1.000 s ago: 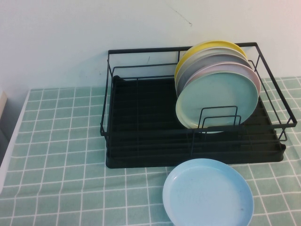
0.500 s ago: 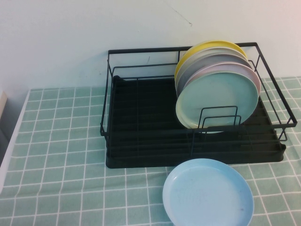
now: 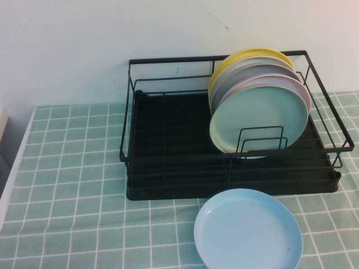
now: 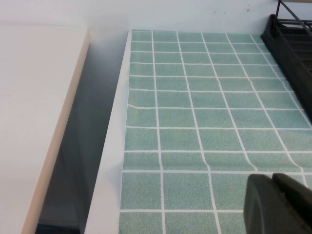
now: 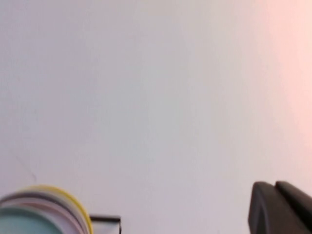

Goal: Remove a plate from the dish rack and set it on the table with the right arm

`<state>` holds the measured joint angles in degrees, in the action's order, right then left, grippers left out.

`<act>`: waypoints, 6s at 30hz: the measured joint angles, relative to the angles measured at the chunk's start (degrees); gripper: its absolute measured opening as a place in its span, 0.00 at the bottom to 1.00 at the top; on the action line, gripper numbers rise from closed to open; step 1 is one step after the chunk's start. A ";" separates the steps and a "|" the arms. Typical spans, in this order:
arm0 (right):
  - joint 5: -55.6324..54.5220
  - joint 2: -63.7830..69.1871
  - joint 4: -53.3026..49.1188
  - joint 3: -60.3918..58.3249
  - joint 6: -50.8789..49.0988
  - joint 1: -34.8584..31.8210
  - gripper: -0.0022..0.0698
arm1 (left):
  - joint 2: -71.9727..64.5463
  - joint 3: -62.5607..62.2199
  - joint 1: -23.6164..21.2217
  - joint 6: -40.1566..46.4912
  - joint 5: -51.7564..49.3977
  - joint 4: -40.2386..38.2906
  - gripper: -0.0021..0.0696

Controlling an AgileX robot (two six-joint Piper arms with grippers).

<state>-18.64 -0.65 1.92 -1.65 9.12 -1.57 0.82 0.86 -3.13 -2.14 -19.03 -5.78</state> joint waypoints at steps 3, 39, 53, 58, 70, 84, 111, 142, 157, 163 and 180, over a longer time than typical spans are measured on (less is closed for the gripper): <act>-7.21 0.00 0.00 0.00 -0.14 0.00 0.03 | 0.00 0.00 0.00 0.00 0.00 0.00 0.02; 59.52 47.59 21.77 52.78 27.17 0.00 0.03 | 0.00 0.00 0.00 0.00 0.00 0.00 0.02; 54.97 79.39 36.58 67.11 70.54 4.39 0.07 | 0.00 0.00 0.00 0.00 0.00 0.00 0.02; 53.11 85.99 37.56 70.47 77.51 7.16 0.29 | 0.00 0.00 0.00 0.00 0.00 0.00 0.02; 41.08 97.69 39.97 71.01 83.55 11.11 0.45 | 0.00 0.00 0.00 0.00 0.00 0.00 0.02; 33.36 102.24 43.56 71.77 83.55 11.11 0.45 | 0.00 0.00 0.00 0.00 0.00 0.00 0.03; 35.52 100.35 46.38 73.68 84.13 11.11 0.09 | 0.00 0.00 0.00 0.00 0.00 0.00 0.03; 83.50 75.08 34.82 73.90 46.44 11.11 0.08 | 0.00 0.00 0.00 0.00 0.00 0.00 0.03; 87.06 99.05 28.48 73.90 36.43 11.11 0.08 | 0.00 0.00 0.00 0.00 0.00 0.00 0.03; 83.45 103.97 27.44 73.90 36.43 11.11 0.07 | 0.00 0.00 0.00 0.00 0.00 0.00 0.03; 78.71 108.34 26.81 74.17 41.63 11.11 0.07 | 0.00 0.00 0.00 0.00 0.00 0.00 0.03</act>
<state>60.07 107.69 28.74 72.53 50.74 9.54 0.82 0.86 -3.13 -2.14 -19.03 -5.78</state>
